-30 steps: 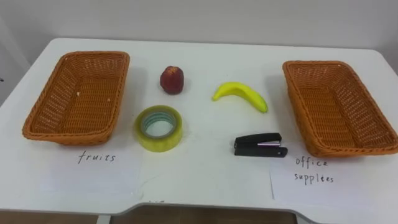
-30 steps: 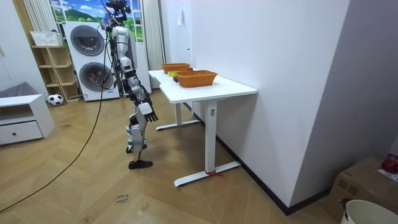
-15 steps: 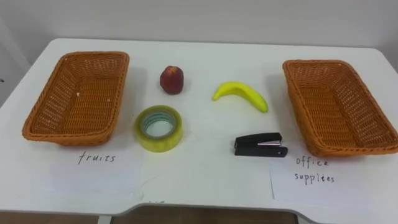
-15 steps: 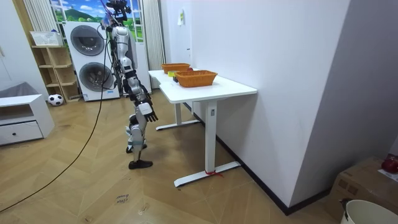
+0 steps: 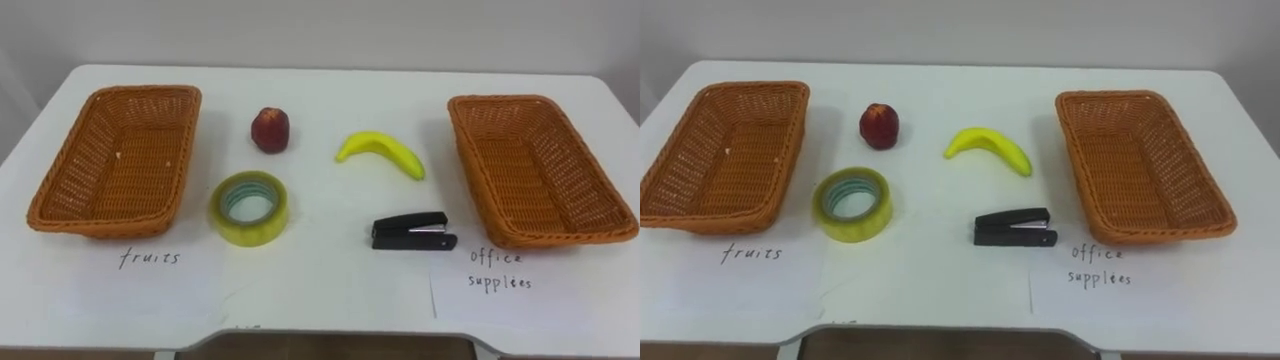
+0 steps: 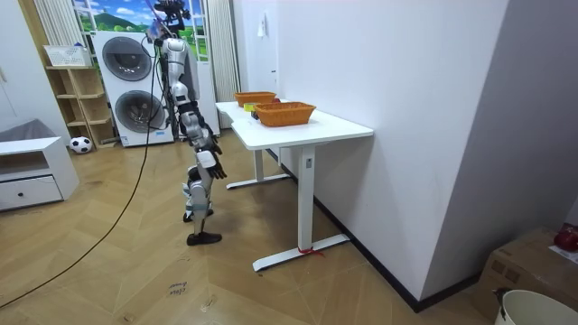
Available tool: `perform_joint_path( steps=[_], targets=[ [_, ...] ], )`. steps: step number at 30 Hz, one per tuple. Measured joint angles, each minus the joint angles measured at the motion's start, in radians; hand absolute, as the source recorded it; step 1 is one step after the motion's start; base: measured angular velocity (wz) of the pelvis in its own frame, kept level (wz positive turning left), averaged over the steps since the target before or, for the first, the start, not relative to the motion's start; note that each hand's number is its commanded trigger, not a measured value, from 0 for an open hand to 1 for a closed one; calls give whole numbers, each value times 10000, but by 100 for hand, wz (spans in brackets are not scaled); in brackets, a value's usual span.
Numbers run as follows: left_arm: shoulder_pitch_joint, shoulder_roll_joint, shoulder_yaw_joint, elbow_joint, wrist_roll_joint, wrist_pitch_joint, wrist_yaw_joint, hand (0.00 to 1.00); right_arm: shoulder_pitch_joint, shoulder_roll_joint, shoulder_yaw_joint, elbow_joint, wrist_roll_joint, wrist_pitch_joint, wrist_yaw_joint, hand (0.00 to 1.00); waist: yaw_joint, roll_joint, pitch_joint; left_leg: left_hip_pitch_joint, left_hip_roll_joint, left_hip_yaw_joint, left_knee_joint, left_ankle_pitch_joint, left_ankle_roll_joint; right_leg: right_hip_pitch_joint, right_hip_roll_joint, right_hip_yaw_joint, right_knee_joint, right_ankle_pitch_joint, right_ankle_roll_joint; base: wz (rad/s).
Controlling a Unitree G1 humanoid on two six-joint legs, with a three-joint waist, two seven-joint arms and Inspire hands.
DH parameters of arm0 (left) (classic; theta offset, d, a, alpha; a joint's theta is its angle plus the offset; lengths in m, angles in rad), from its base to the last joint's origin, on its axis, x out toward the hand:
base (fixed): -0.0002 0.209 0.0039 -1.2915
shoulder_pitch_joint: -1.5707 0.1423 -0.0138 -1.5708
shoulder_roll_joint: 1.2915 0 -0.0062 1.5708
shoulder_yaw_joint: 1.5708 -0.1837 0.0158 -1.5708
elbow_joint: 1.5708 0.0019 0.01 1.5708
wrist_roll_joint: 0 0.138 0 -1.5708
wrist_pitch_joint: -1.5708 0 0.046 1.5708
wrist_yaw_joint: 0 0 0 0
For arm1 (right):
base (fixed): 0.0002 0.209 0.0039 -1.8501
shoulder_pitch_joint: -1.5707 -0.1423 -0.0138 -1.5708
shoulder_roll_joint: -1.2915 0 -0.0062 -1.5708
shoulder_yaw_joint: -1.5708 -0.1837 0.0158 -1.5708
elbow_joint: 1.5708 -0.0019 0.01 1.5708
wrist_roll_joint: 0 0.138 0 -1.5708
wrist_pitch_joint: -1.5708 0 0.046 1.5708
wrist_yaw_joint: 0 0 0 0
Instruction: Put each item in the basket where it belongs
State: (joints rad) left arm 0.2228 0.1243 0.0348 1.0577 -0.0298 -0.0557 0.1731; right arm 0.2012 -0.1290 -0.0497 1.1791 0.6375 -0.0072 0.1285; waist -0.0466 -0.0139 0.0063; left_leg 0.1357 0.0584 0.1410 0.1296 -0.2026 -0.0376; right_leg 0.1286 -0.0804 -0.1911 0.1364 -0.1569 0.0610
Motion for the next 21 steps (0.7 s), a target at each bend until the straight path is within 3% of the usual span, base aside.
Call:
perform_joint_path(
  steps=[6,11,12,15,21],
  targets=[
    [102,10,37,0,-17,-169,206,0,381,-14,-776,-39,716,-76,-366,0,-71,-56,-16,91,23,196,-6,-25,-5,-76,2,45,63,0,-1,-10],
    [167,76,296,3,-14,-169,208,0,344,-20,-1746,-245,856,-70,-946,0,-331,-123,-4,150,31,269,-2,-51,6,-81,6,97,153,0,0,-7],
    [169,82,428,2,3,-169,207,0,298,-40,-1921,-246,892,-117,-1077,0,-377,-191,-45,157,31,272,3,-51,7,-82,10,119,157,0,-1,0],
    [232,110,452,-118,-4,-170,182,0,314,-108,-2116,-406,1259,-160,-1394,0,-378,-233,-52,176,31,299,12,-51,7,-83,13,185,166,0,-1,-4],
    [499,177,809,-168,7,-157,99,0,801,-119,-2744,-2451,1794,-166,-2489,0,-588,-401,-53,160,27,379,-2,-57,14,-154,12,268,159,-10,7,-4]
  ],
)
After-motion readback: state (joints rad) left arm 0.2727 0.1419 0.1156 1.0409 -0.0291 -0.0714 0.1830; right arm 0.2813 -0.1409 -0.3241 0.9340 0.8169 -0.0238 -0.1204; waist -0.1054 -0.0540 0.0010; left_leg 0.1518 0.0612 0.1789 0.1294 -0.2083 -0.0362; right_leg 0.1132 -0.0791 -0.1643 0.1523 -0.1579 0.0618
